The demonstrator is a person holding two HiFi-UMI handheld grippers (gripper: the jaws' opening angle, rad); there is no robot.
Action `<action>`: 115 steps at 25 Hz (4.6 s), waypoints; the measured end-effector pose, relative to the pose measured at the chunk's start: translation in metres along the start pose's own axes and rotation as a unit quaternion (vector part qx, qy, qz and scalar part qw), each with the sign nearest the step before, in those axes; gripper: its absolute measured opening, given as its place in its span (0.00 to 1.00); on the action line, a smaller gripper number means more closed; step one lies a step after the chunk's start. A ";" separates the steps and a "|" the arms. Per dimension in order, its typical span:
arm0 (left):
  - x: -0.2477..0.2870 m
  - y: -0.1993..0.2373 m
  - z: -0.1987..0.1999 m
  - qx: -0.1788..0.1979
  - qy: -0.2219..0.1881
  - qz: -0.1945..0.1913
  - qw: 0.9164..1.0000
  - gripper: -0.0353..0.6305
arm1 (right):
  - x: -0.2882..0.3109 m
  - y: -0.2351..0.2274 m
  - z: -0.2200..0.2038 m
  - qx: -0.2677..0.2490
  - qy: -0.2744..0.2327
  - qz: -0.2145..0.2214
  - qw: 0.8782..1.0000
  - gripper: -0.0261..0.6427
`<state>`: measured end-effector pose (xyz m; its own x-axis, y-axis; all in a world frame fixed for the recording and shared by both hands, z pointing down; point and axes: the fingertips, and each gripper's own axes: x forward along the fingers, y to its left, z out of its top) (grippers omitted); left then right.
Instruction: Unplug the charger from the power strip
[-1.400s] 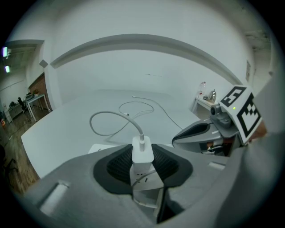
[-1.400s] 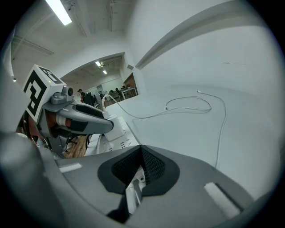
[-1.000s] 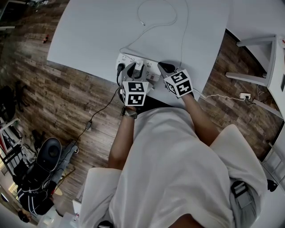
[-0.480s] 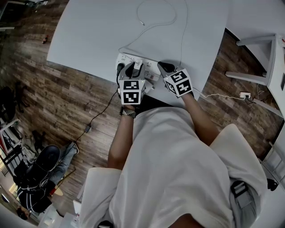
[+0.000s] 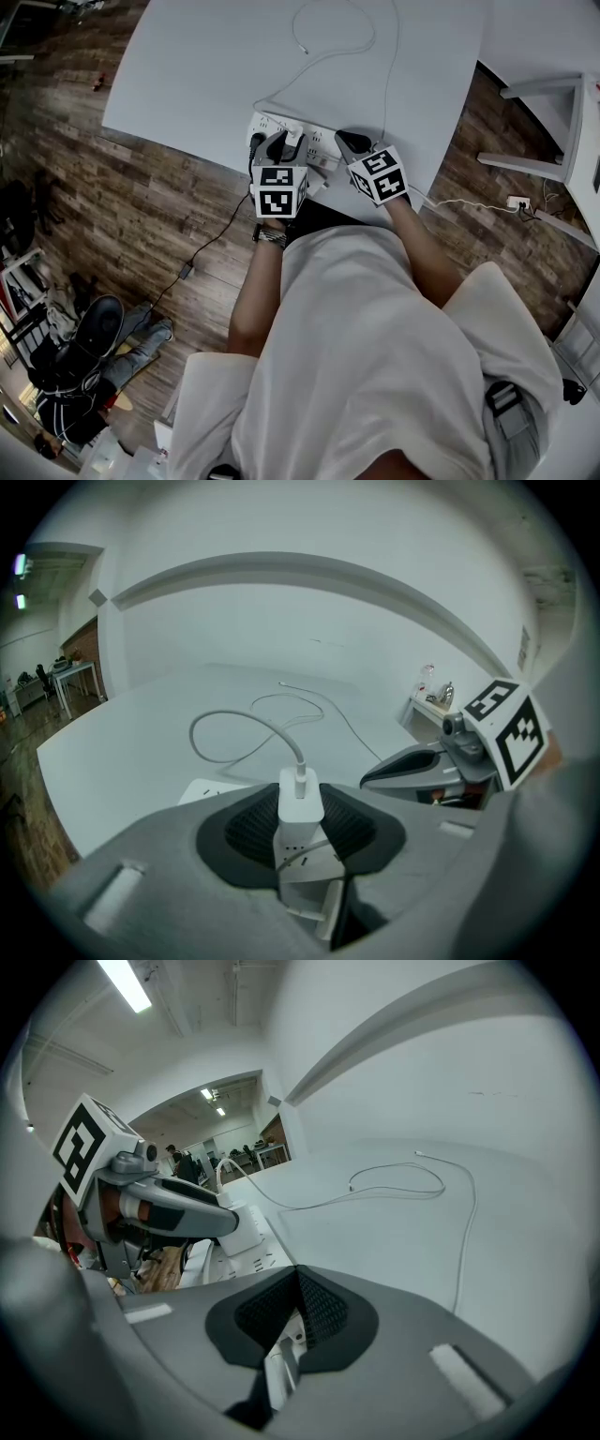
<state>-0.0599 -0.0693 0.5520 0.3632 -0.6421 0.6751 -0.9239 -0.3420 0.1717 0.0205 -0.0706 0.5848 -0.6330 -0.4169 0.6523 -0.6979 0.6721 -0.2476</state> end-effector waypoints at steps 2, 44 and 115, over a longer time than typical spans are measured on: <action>-0.001 -0.001 0.001 0.017 -0.005 0.013 1.000 0.26 | -0.001 0.000 0.000 0.000 -0.001 0.000 1.000 0.04; -0.001 -0.007 0.002 0.070 -0.008 0.032 0.997 0.26 | -0.003 0.000 -0.001 -0.003 0.002 -0.003 1.000 0.04; -0.007 -0.001 0.007 0.060 -0.061 0.039 0.996 0.26 | 0.001 0.003 0.002 -0.004 0.004 -0.008 1.000 0.04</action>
<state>-0.0603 -0.0692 0.5423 0.3099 -0.7454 0.5902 -0.9315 -0.3625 0.0313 0.0177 -0.0703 0.5833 -0.6194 -0.4227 0.6616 -0.7049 0.6704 -0.2317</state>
